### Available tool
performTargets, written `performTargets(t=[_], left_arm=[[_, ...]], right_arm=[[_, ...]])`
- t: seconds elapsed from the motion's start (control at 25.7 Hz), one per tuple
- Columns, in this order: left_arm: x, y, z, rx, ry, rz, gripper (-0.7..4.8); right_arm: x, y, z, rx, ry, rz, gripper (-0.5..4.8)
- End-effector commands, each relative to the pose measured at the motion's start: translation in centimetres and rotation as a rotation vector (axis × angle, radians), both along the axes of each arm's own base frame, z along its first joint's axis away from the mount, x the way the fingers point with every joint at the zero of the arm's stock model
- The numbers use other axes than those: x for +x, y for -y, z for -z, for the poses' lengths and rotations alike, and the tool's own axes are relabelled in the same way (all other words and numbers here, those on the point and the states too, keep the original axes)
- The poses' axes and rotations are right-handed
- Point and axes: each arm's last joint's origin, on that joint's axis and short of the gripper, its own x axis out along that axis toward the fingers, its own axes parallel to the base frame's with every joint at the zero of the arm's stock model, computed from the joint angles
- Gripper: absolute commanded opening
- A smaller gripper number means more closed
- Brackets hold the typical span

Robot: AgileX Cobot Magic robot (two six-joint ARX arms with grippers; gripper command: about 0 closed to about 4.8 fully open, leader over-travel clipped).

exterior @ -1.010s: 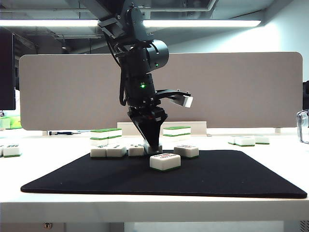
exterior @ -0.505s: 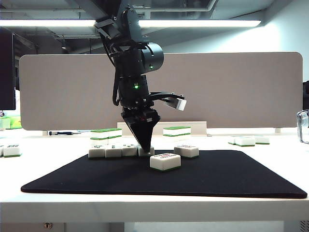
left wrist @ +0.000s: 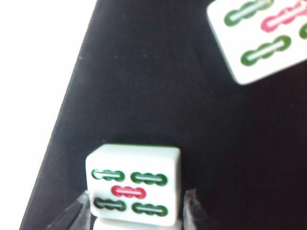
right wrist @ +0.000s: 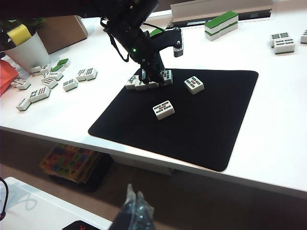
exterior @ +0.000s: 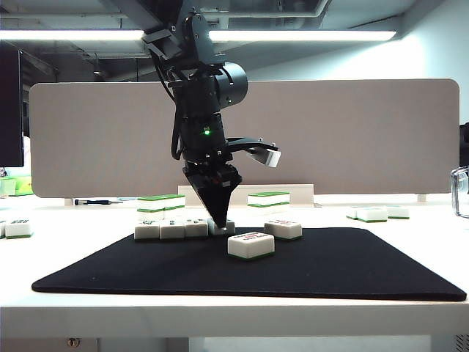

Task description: Align six mahjong tiles in a row on the table.

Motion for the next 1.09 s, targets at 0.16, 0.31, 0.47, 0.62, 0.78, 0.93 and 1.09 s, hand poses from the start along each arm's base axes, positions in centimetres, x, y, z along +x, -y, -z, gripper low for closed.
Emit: performTargets(t=[0.16,0.31,0.47,0.62,0.78,0.93,1.09], left_arm=[[-0.2,0.0,-0.3,0.003,-0.006,0.002,2.45],[-0.5,0.3,-1.2,-0.016,0.016,0.004,2.45],[-0.7,1.1,-1.9,-0.048,0.065,0.021,2.45],[0.3,1.7,-2.1,-0.113,0.159,0.022,2.41],[0.9,1.8,-0.8,-0.113,0.161,0.016,2.41],[1.2,1.9,0.8,-0.067,0.137,0.005,2.41],[1.3,1.7,0.8,0.003,0.183,-0.036,2.41]], right_arm=[[-0.3,0.0,0.0,-0.004,0.029,-0.002,-0.01],[-0.3,0.0,0.0,-0.005,0.029,0.002,-0.01],[-0.2,0.1,0.0,-0.014,0.029,0.027,-0.01],[-0.2,0.1,0.0,-0.018,0.029,0.038,-0.01],[-0.2,0.1,0.0,-0.018,0.028,0.037,-0.01],[-0.2,0.1,0.0,-0.019,0.028,0.041,-0.01],[-0.2,0.1,0.0,-0.019,0.028,0.042,-0.01]])
